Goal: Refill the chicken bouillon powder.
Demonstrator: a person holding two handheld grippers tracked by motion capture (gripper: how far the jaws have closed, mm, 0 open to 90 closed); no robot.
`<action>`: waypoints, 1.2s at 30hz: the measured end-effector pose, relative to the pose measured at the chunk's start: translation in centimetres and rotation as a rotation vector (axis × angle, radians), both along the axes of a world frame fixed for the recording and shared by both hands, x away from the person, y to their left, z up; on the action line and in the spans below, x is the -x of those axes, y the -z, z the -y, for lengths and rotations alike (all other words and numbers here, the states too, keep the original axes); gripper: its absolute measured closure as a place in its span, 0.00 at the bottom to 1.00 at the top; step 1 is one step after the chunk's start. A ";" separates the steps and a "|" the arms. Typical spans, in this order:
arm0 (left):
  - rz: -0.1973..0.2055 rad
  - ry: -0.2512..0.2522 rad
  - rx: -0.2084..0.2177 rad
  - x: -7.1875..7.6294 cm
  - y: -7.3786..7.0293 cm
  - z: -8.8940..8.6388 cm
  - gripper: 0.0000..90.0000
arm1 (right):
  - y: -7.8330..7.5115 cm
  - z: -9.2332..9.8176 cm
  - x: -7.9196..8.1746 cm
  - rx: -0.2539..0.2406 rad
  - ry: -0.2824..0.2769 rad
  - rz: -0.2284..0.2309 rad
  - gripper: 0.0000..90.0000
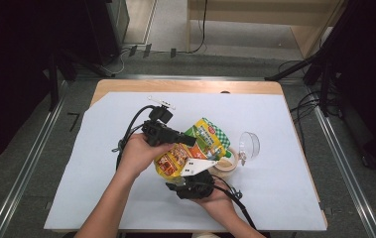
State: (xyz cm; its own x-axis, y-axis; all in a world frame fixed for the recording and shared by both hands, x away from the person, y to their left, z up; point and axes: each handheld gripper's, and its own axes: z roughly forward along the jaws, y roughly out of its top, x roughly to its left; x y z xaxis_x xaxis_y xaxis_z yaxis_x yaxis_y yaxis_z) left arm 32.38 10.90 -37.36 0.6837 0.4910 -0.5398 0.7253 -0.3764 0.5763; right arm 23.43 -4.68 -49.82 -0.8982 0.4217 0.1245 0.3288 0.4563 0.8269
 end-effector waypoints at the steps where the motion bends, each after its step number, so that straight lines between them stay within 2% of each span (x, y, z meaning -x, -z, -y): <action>1: 0.002 0.000 0.003 0.0 0.0 0.0 0.86 | 0.0 0.0 0.0 -0.002 -0.003 -0.001 0.59; 8: 0.007 -0.009 -0.001 -0.3 0.1 -0.2 0.86 | 0.0 -0.3 0.0 0.000 -0.009 -0.003 0.59; 14: 0.027 0.009 0.011 -0.9 0.4 0.2 0.85 | 0.2 -0.5 0.1 0.015 -0.018 -0.001 0.59; 18: 0.031 0.027 0.004 -0.7 0.3 0.0 0.89 | 0.3 -0.5 0.1 0.021 -0.024 0.001 0.60; 25: 0.062 0.064 -0.007 -0.3 -0.1 -0.5 0.92 | 0.2 -0.7 0.3 0.012 -0.028 -0.003 0.59; 36: 0.074 0.047 -0.005 0.2 -0.7 -1.8 0.94 | 0.0 -1.0 0.2 0.013 -0.027 -0.002 0.58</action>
